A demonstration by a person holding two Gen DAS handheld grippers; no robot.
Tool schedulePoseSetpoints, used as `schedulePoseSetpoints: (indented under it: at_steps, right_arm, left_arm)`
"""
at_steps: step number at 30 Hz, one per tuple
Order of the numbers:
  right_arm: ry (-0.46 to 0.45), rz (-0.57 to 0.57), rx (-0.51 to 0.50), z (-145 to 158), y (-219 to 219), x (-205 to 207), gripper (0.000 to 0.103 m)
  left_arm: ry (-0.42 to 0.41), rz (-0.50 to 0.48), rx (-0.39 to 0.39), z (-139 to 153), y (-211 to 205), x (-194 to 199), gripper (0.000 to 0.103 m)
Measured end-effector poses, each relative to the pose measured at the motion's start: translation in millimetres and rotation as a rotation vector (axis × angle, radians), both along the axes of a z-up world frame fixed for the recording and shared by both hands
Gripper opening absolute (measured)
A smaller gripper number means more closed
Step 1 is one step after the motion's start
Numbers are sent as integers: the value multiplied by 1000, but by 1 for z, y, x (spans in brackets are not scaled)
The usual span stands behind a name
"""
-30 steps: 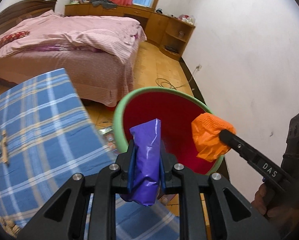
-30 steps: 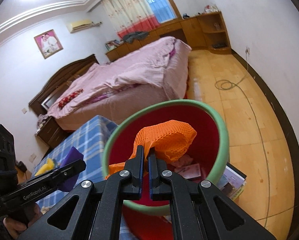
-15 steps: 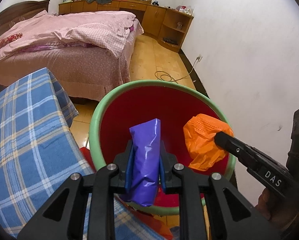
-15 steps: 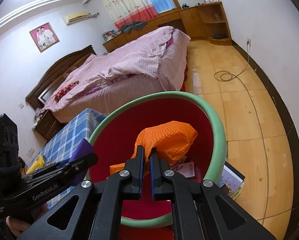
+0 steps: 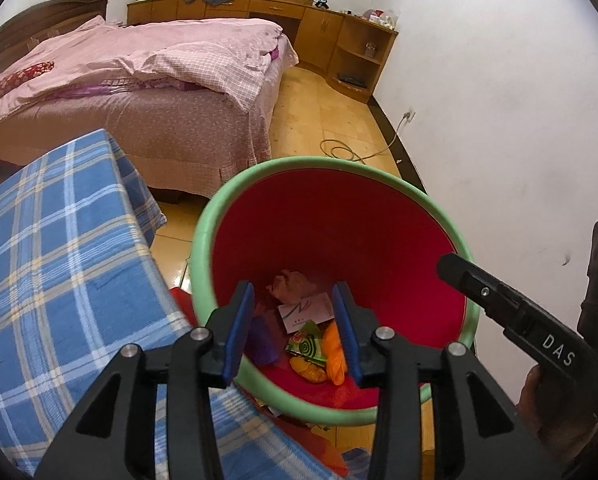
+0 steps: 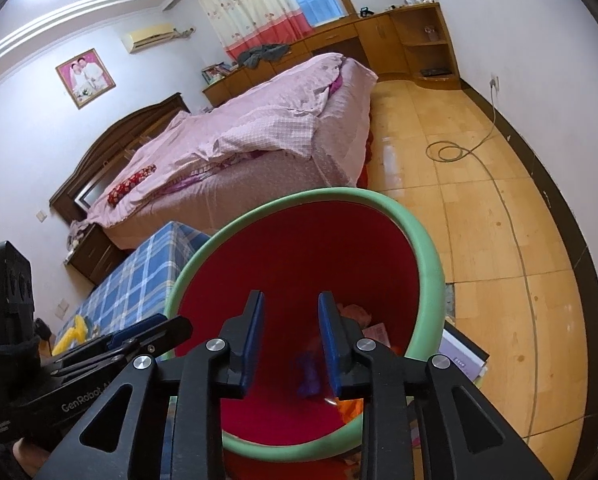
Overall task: Collect trash
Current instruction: 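Open both tools to drop the wrapper and bag into the bin, then withdraw both tools from the bin back over the table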
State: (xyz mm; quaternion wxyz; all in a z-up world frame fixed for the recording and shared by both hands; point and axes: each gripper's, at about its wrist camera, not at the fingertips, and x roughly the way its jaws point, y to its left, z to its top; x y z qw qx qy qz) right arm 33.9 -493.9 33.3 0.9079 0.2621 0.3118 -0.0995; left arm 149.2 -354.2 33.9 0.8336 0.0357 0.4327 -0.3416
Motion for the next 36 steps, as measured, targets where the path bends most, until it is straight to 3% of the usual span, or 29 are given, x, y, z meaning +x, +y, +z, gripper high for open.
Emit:
schedulePoseSetpoints:
  at_steps: [2, 6, 13, 29, 36]
  right_arm:
    - [-8, -4, 0, 3, 2, -1, 30]
    - [-23, -9, 16, 7, 9, -6, 44]
    - [-33, 15, 7, 16, 30, -9, 52]
    - [-43, 111, 1, 29, 99, -4, 57]
    - [-20, 163, -33, 33, 132, 2, 66]
  left_arm:
    - [-10, 11, -3, 4, 9, -2, 41]
    - [-16, 34, -7, 9, 28, -6, 41]
    - [-29, 91, -24, 19, 65, -9, 47]
    - [-54, 255, -11, 33, 166, -22, 49]
    - [-35, 350, 9, 30, 211, -23, 49]
